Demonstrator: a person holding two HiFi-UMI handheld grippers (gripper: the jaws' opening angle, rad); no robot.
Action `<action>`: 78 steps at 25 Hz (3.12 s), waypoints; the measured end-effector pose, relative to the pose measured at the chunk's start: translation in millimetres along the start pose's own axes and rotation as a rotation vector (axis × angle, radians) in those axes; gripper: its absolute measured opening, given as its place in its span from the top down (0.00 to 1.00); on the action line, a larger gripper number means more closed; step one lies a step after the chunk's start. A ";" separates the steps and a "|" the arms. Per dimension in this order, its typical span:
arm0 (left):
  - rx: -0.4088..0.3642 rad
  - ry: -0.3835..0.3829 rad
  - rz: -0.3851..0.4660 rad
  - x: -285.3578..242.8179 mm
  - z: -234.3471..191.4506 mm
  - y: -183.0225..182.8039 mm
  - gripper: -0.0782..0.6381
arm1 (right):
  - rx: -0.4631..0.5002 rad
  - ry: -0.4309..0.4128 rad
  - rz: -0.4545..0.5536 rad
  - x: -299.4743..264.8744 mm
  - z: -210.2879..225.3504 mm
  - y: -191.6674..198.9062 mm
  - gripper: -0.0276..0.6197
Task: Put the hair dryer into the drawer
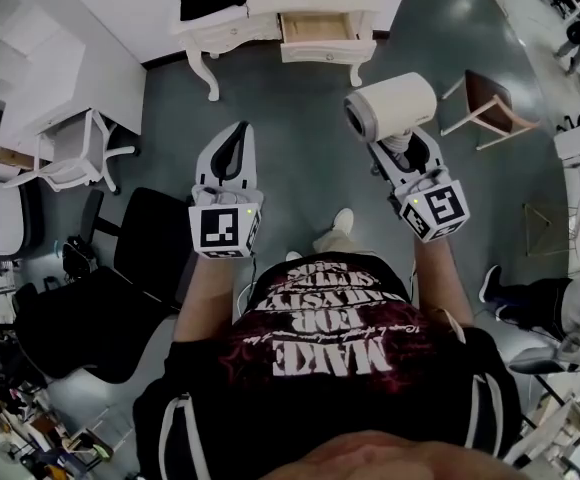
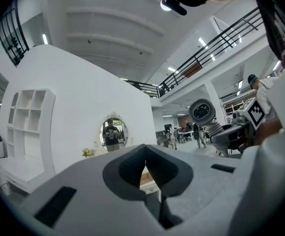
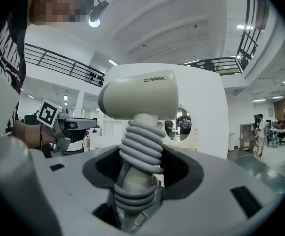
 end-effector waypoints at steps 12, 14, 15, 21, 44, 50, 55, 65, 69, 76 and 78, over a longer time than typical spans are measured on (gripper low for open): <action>0.001 -0.038 -0.048 -78.0 3.2 24.0 0.88 | -0.042 -0.030 -0.004 -39.7 83.2 16.9 0.60; -0.001 -0.037 -0.055 -91.9 7.0 28.1 0.88 | -0.051 -0.036 -0.002 -44.9 97.2 20.0 0.60; -0.004 -0.036 -0.056 -98.9 8.7 29.1 0.88 | -0.054 -0.040 -0.003 -47.3 103.9 21.3 0.60; -0.013 -0.038 -0.063 -135.6 23.3 34.2 0.88 | -0.073 -0.069 -0.010 -57.4 143.0 29.6 0.60; -0.025 -0.100 -0.095 -183.3 41.5 53.0 0.88 | -0.108 -0.159 -0.004 -81.0 207.8 45.6 0.60; -0.003 -0.050 -0.066 -223.0 19.6 62.6 0.88 | -0.104 -0.150 -0.003 -107.4 216.0 46.2 0.60; 0.003 -0.009 -0.047 -252.4 -4.8 67.2 0.88 | -0.098 -0.141 0.013 -136.2 218.7 41.4 0.60; 0.001 -0.004 -0.048 -294.7 -51.6 83.4 0.88 | -0.094 -0.136 0.009 -196.6 229.0 46.9 0.60; -0.003 -0.005 -0.061 -309.5 -64.8 94.5 0.88 | -0.100 -0.146 0.008 -216.5 235.1 54.6 0.60; 0.013 0.017 -0.068 -334.0 -84.3 106.0 0.88 | -0.105 -0.152 -0.016 -245.2 241.2 59.9 0.60; 0.017 0.032 -0.075 -340.4 -85.8 108.6 0.88 | -0.105 -0.147 -0.022 -250.0 243.5 59.5 0.60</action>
Point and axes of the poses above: the fingertips, and each gripper's own axes: x backward along the fingers, z to its right, y out of its underside, the point moved 9 cm from there along x, backward along the fingers, and after that the axes turned 9 degrees about z, right-handed, at the moved point
